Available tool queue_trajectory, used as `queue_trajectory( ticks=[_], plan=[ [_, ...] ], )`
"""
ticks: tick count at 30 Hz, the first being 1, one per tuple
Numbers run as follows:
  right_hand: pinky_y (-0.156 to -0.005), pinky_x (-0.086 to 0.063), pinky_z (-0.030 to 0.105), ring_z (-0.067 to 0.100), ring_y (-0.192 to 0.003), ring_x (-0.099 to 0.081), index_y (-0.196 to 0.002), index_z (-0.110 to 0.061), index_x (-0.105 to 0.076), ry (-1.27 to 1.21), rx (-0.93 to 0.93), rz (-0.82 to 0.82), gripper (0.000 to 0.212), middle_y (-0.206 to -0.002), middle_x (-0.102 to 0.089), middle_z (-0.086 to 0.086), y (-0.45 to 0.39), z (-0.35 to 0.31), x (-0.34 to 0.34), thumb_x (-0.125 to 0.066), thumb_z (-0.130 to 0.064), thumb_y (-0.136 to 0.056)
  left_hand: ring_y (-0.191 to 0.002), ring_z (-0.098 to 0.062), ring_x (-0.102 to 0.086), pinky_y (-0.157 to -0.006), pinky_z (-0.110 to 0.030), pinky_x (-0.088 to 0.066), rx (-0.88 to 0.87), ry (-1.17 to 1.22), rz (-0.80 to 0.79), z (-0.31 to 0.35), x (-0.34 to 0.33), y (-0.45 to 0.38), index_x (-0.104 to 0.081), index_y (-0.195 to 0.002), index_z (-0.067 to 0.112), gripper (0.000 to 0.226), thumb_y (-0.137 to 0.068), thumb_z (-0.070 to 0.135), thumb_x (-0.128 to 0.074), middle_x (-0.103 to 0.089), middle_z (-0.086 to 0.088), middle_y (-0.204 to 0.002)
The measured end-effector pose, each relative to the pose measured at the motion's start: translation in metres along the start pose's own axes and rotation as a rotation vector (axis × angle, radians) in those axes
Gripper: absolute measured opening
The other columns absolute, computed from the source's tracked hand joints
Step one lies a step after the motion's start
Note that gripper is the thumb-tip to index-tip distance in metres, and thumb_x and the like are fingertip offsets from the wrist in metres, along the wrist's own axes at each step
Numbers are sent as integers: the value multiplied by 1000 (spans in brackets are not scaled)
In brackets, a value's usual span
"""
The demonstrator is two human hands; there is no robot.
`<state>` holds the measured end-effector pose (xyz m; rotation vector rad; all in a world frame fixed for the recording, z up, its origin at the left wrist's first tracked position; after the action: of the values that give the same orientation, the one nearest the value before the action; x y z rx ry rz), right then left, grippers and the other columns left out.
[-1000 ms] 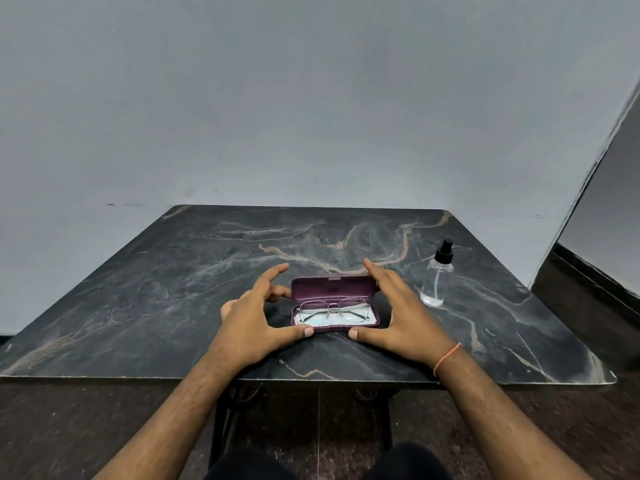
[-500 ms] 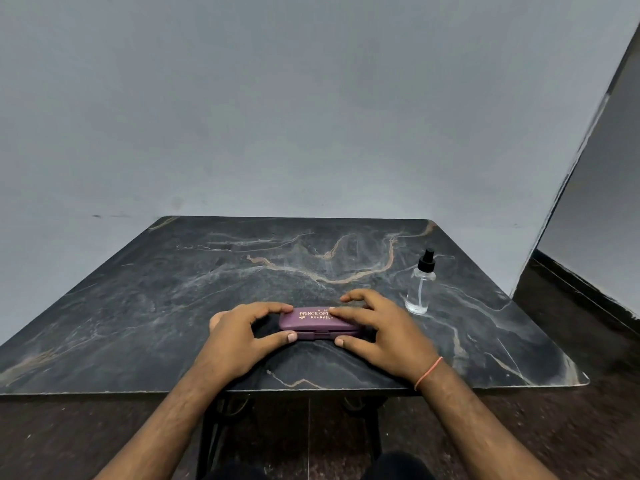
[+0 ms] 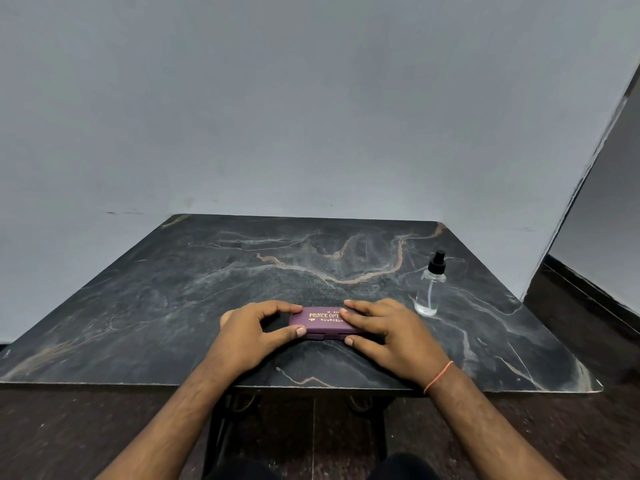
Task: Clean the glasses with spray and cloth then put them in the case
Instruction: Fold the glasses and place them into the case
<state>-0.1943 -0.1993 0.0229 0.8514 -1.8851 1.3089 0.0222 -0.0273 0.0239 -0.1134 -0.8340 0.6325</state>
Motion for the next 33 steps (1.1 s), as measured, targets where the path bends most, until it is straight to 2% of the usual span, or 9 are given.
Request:
queue_trajectory(
  ticks=[12,21,27,30,33],
  plan=[
    [-93,-55,33,14,-102,-65,-136,-40,-71,14,5,13,43,-147,-64,-20,-1,-1,1,-69,-54,-96,-125,9,-63,-123,-51,-39,6,-15,-10,-3,-1,-2,-62,-108,82,46,-63,95,-65,-60,61,-110],
    [-98,-53,32,12,-109,-61,-141,-41,-68,7,-35,-49,51,-153,-60,-19,1,-4,3,-67,-58,-93,-127,9,-63,-124,-52,-40,11,-12,-22,-7,-1,-4,-65,-111,78,50,-64,93,-68,-71,46,-116],
    [-102,-50,30,4,-115,-59,-147,-45,-61,-35,-28,-110,50,-158,-53,-22,2,-7,3,-64,-49,-97,-119,11,-68,-123,-51,-44,70,73,-20,-9,0,0,-70,-113,67,55,-62,86,-75,-73,41,-118],
    [-104,-50,32,5,-116,-60,-149,-47,-58,-57,-32,-134,50,-160,-50,-24,2,-7,2,-64,-48,-99,-119,11,-68,-121,-49,-47,85,79,-25,-8,2,4,-72,-114,63,54,-63,81,-79,-73,40,-119],
    [-105,-50,36,8,-118,-60,-151,-48,-54,-55,-38,-170,53,-162,-46,-25,1,-10,1,-61,-50,-99,-118,10,-69,-117,-42,-52,94,93,-17,-8,5,9,-77,-112,52,42,-74,61,-92,-76,32,-118]
  ],
)
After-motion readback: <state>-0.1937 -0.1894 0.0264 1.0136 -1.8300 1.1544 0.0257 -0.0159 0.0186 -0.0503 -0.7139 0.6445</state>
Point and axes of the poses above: each hand's wrist, its own y-axis away from the middle knuckle, its own x-axis out of the back of the hand, z = x × y, the point moved 5 cm from there along -y, towards the middle knuckle
